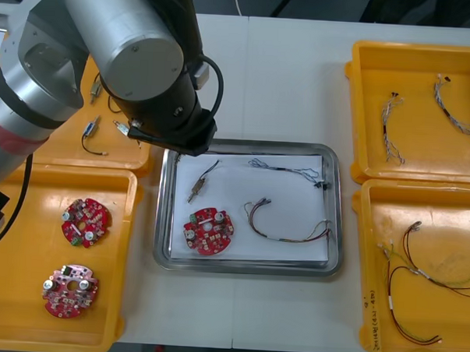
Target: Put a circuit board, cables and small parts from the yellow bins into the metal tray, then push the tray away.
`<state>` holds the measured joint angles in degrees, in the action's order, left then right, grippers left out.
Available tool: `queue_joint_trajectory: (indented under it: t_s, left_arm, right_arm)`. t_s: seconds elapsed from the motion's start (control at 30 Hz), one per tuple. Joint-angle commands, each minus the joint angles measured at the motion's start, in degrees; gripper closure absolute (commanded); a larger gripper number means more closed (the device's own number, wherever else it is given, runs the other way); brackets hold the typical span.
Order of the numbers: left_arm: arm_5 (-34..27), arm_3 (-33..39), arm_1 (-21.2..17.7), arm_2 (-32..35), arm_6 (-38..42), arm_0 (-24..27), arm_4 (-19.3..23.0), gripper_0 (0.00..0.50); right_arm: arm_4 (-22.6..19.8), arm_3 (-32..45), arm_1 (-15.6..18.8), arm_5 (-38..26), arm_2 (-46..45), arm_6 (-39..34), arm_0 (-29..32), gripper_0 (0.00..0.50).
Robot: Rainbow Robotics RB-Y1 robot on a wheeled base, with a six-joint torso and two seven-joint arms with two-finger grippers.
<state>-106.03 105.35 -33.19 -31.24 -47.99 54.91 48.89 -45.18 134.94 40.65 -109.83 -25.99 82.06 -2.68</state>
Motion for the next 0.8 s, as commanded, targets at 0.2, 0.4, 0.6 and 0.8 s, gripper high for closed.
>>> queue_joint_trajectory:
  t_s: [0.2, 0.4, 0.6, 0.8]
  left_arm:
    - [8.3, -2.7, 2.6, -6.8, 1.1, 2.7, 0.5, 0.500]
    - [12.5, -5.2, 3.6, -11.0, 1.1, 2.7, -0.9, 0.498]
    - [16.5, -7.7, 4.0, -14.5, 1.1, 2.7, -1.5, 0.498]
    - [20.2, -10.7, 4.4, -17.5, 1.1, 2.7, -3.0, 0.498]
  right_arm:
    - [-1.3, 0.4, -1.3, -0.2, -4.5, -3.0, 3.2, 0.000]
    - [-1.3, -0.4, -3.3, -0.2, -5.1, -3.6, 3.6, 0.000]
    - [-1.2, -0.5, -4.5, -0.2, -5.3, -3.7, 4.0, 0.000]
    - [-0.4, -0.5, -4.5, -0.2, -4.1, -4.2, 4.7, 0.000]
